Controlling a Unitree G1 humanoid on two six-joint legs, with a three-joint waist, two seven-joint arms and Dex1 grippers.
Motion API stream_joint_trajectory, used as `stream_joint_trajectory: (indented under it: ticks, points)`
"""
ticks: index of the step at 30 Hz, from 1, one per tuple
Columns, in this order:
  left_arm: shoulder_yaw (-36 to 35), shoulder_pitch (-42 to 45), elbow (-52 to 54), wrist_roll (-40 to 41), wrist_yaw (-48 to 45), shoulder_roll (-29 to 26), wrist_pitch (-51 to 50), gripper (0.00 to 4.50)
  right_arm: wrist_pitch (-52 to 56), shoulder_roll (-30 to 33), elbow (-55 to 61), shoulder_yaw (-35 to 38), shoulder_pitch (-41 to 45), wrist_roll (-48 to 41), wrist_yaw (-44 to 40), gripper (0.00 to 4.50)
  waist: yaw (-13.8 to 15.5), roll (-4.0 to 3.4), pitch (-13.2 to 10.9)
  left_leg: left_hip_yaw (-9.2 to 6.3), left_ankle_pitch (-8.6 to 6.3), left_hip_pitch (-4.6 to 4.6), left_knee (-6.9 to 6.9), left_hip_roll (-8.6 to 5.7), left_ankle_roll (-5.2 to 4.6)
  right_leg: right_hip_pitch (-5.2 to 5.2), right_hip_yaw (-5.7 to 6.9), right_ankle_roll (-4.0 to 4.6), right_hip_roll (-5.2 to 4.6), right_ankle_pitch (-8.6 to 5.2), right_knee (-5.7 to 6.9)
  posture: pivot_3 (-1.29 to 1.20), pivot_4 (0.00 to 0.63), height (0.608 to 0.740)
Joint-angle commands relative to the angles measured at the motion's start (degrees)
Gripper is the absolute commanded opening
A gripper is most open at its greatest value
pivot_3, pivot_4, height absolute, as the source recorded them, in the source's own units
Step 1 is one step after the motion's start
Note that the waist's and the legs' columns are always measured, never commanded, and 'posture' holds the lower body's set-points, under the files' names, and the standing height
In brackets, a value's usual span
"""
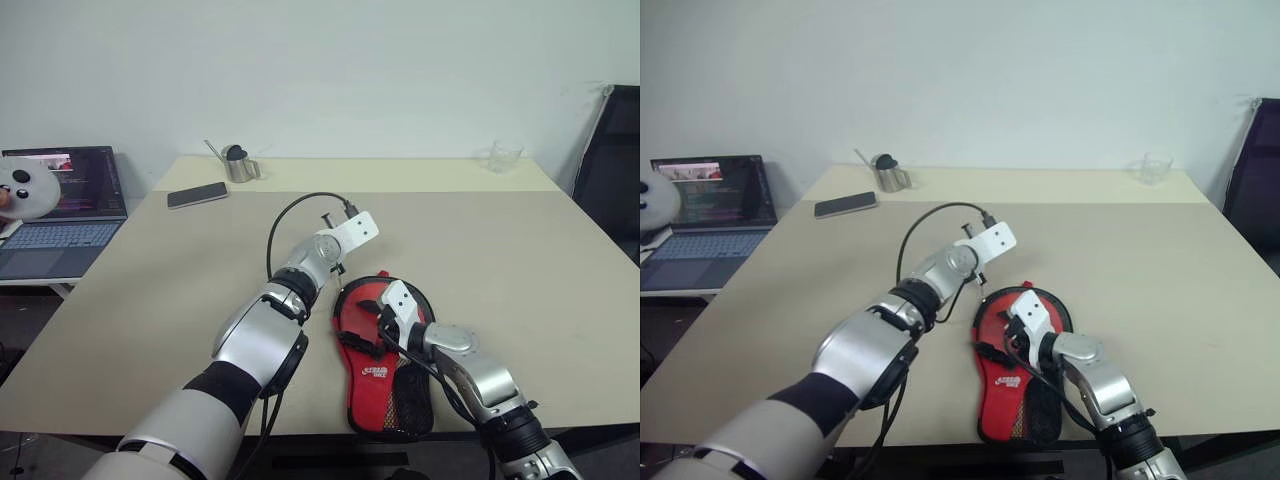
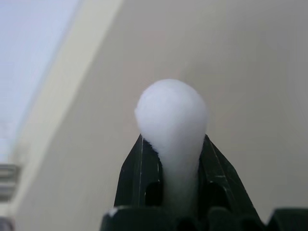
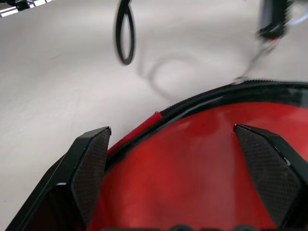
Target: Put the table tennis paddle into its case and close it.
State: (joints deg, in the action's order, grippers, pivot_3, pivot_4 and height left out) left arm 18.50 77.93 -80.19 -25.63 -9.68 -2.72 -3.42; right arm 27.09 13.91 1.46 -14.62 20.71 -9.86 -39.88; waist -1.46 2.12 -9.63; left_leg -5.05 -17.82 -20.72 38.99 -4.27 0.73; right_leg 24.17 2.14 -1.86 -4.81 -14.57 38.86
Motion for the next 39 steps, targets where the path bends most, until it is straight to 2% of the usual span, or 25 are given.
stream_joint_trajectory:
  ticks: [1,12,23,34,39]
  points:
    - [0.9,4.1,1.3,-2.5,5.0,0.3,3.1,0.36,4.5,1.1,0.8,-0.3,-3.4,-0.3,0.9,4.5,0.0,0.0,0.0,0.0,0.0,0.0,0.0,0.0,0.0,0.0,0.0,0.0,0.0,0.0,0.0,0.0,0.15,0.74]
    - [3.8,6.0,0.9,-7.6,8.9,7.3,7.7,0.36,9.3,3.9,8.7,0.1,-8.1,-1.1,2.3,4.5,0.9,0.02,0.0,-0.01,0.0,-0.05,0.0,-0.02,0.0,0.0,0.06,-0.04,-0.03,-0.01,0.0,0.0,0.15,0.74]
    - [8.2,4.8,0.9,-11.4,7.3,15.8,13.9,0.36,11.9,2.7,12.4,1.4,-10.9,-1.7,6.0,4.5,1.8,0.03,0.0,-0.01,0.0,-0.07,0.0,-0.04,0.0,-0.02,0.09,-0.1,-0.07,-0.05,-0.02,0.0,0.15,0.74]
    - [11.9,3.0,0.8,-13.4,6.8,18.9,15.9,0.36,12.8,1.1,13.7,1.3,-11.6,-2.5,8.8,4.5,1.8,0.03,0.0,-0.01,0.0,-0.08,0.0,-0.06,-0.01,-0.03,0.1,-0.12,-0.09,-0.06,-0.04,0.0,0.15,0.74]
    - [11.3,1.6,1.0,-11.9,3.9,20.4,16.6,0.36,12.5,1.1,13.0,1.0,-10.8,-2.9,9.0,4.5,1.8,0.03,0.0,0.0,0.0,-0.08,0.0,-0.06,-0.01,-0.03,0.1,-0.13,-0.09,-0.07,-0.04,0.0,0.15,0.74]
